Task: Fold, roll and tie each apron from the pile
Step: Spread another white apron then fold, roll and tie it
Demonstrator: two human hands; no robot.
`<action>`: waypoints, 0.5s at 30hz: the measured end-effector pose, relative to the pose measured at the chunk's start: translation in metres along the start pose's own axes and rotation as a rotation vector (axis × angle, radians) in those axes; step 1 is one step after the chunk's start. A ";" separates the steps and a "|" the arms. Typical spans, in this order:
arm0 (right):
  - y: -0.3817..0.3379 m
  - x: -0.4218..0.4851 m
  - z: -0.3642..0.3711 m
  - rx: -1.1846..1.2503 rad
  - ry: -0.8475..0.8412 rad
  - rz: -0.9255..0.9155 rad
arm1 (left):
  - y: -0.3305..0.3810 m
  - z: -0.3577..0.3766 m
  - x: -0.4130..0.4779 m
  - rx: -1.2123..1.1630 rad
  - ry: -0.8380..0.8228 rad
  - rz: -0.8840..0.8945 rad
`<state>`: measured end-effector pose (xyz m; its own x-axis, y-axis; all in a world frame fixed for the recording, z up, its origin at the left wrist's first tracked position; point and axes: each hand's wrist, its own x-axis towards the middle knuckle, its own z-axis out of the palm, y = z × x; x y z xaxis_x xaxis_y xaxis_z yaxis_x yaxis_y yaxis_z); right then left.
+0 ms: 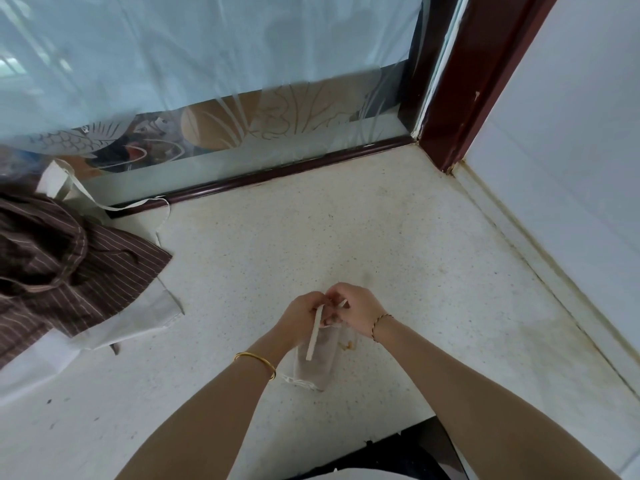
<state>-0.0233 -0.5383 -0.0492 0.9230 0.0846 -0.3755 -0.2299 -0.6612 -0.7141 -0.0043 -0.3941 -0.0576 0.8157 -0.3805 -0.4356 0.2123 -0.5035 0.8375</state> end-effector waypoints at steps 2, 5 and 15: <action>-0.001 0.004 -0.003 -0.151 -0.002 -0.014 | 0.001 0.002 -0.002 -0.016 0.033 0.016; 0.001 0.006 -0.007 -0.261 0.011 -0.027 | -0.002 0.004 -0.003 0.016 0.044 0.023; 0.005 0.002 -0.011 -0.409 0.080 0.061 | -0.008 -0.005 0.001 -0.112 0.035 -0.074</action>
<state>-0.0192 -0.5494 -0.0469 0.9363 -0.0110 -0.3511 -0.1581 -0.9059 -0.3930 -0.0028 -0.3869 -0.0630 0.8136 -0.3172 -0.4873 0.3297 -0.4387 0.8360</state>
